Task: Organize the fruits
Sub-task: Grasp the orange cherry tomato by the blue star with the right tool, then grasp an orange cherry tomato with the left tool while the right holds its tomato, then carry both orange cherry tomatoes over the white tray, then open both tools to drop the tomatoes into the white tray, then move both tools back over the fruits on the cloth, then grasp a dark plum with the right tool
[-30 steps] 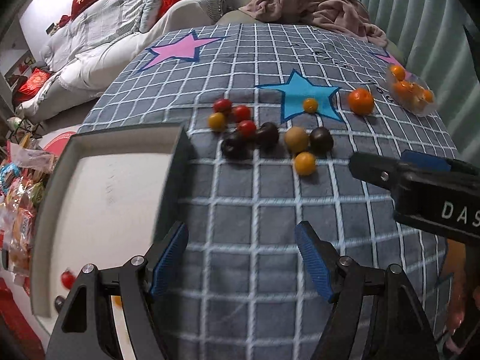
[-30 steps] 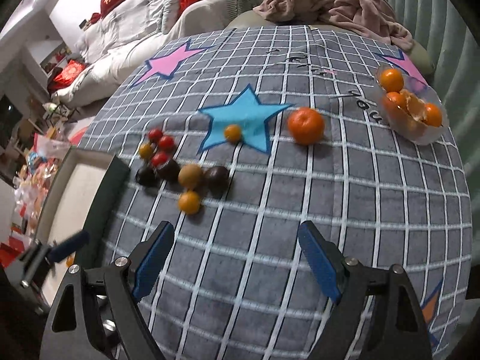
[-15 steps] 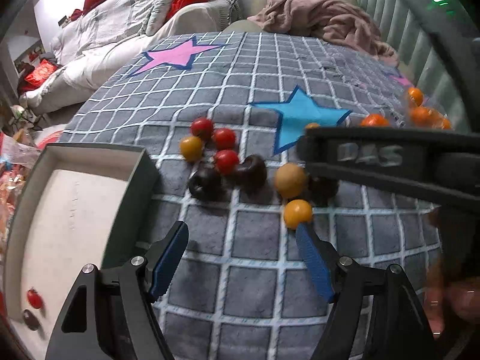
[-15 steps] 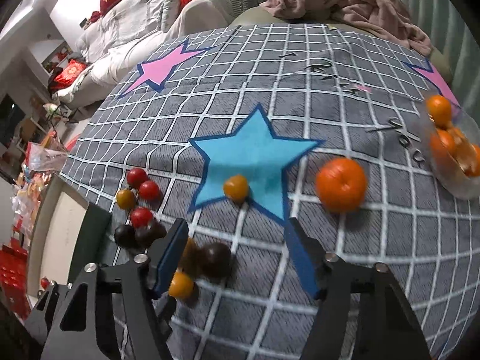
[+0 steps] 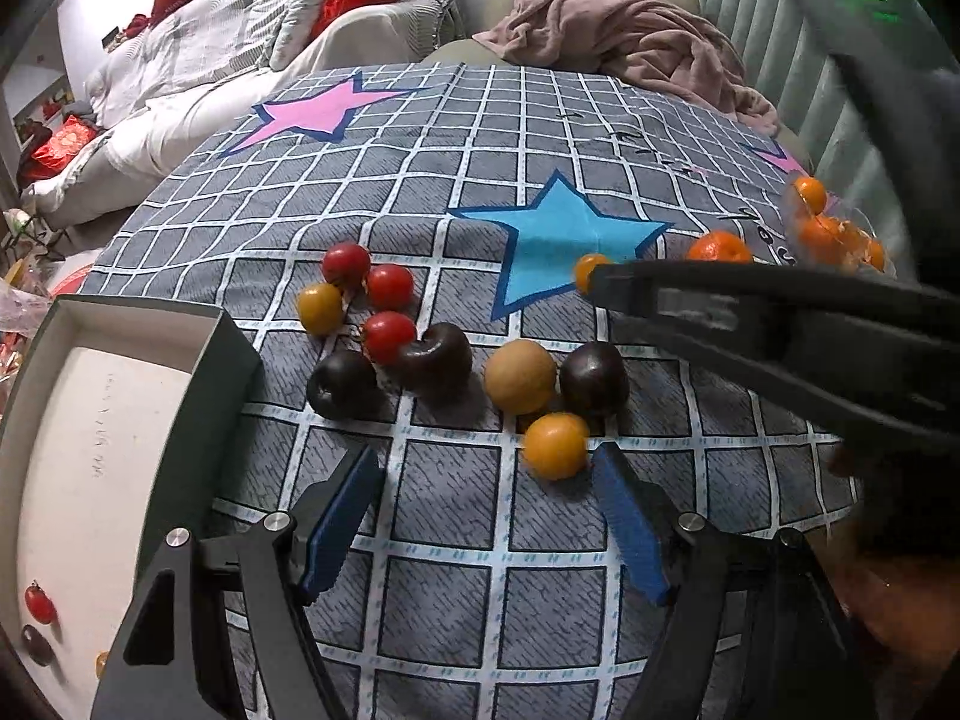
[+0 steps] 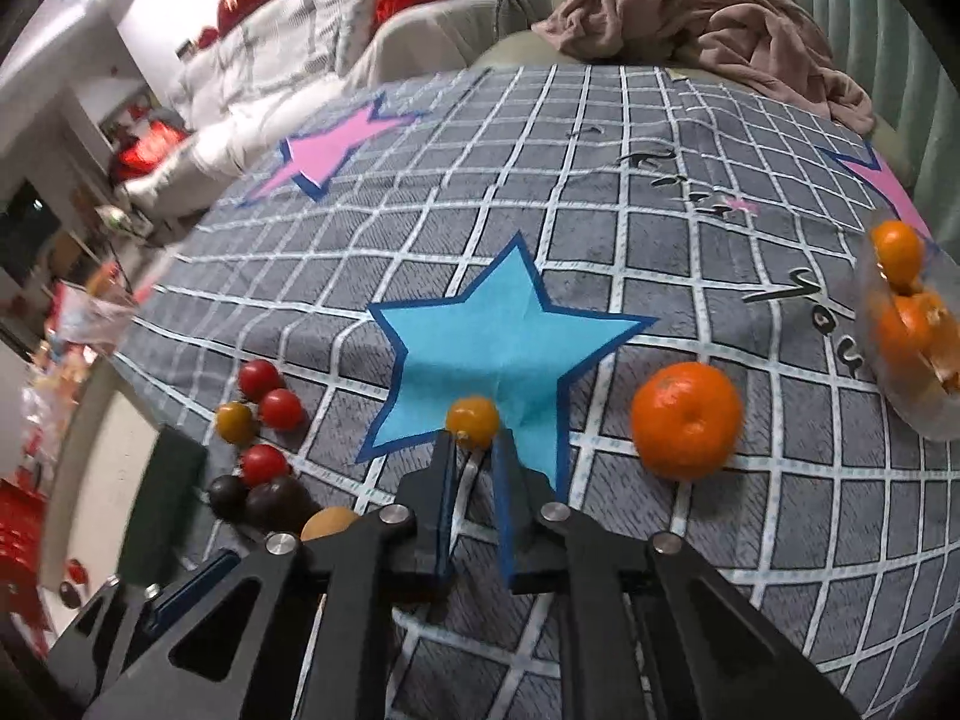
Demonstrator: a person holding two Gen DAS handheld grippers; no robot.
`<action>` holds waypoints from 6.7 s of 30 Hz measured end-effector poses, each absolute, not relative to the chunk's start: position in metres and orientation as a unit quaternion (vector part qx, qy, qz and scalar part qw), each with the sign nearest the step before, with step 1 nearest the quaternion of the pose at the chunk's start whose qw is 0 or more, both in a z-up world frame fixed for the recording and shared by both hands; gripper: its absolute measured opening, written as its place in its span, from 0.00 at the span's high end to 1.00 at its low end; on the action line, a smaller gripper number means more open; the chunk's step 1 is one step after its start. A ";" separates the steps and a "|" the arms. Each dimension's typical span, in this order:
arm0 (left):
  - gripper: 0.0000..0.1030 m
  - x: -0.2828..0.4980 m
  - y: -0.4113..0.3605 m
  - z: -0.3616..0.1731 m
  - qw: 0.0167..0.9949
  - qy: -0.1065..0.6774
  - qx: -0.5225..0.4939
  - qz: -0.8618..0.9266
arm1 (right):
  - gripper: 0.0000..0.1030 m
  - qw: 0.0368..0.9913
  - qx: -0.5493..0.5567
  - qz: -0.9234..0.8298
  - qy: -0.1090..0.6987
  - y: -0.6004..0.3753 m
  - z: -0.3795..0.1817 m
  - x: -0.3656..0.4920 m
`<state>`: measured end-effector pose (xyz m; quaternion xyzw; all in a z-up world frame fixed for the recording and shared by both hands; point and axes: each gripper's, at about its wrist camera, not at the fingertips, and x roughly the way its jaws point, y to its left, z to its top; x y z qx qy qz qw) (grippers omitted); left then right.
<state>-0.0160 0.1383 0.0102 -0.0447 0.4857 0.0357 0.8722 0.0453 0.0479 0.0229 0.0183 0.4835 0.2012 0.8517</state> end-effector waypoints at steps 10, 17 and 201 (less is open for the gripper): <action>0.39 -0.013 0.130 0.008 0.873 0.485 -0.037 0.046 | 0.89 0.851 0.063 0.205 0.480 0.000 0.026 0.010; 0.39 -0.011 0.132 0.007 0.875 0.479 -0.038 0.055 | 0.64 0.844 0.069 0.223 0.482 0.011 0.024 0.021; 0.00 -0.006 0.176 -0.001 0.866 0.499 -0.003 0.017 | 0.70 0.832 -0.072 0.225 0.501 0.078 0.013 0.007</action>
